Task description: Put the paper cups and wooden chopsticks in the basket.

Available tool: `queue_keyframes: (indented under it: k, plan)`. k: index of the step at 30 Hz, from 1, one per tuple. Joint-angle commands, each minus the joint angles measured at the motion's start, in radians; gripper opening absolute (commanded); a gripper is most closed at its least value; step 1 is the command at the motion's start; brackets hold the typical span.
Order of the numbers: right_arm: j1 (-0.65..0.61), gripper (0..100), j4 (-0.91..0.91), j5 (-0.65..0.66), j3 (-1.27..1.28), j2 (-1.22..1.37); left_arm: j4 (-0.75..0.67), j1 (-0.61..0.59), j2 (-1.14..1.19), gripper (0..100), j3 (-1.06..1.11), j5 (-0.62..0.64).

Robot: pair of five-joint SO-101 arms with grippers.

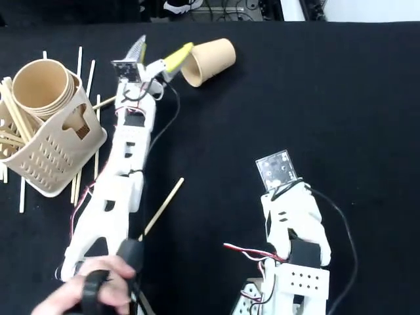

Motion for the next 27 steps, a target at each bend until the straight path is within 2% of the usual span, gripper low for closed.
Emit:
queue_keyframes:
  k: [1, 6, 10, 18, 27]
  plan:
    - [-0.009, 2.1, 0.003, -0.002, -0.001, -0.024, -0.003, -0.030, 0.005, 47, -0.081, -0.012]
    - [-0.009, 2.1, 0.003, -0.002, -0.001, -0.024, -0.015, -0.028, 0.003, 47, -0.073, -0.020]
    - [-0.009, 2.1, 0.005, -0.002, -0.001, -0.024, 0.155, -0.025, 0.000, 47, -0.074, -0.023]
    - [-0.009, 2.1, 0.005, -0.002, -0.001, -0.022, 0.408, -0.024, 0.005, 47, -0.076, -0.152]
    - [-0.009, 2.1, 0.003, -0.002, -0.001, -0.024, 0.431, -0.016, -0.002, 47, -0.081, -0.160]
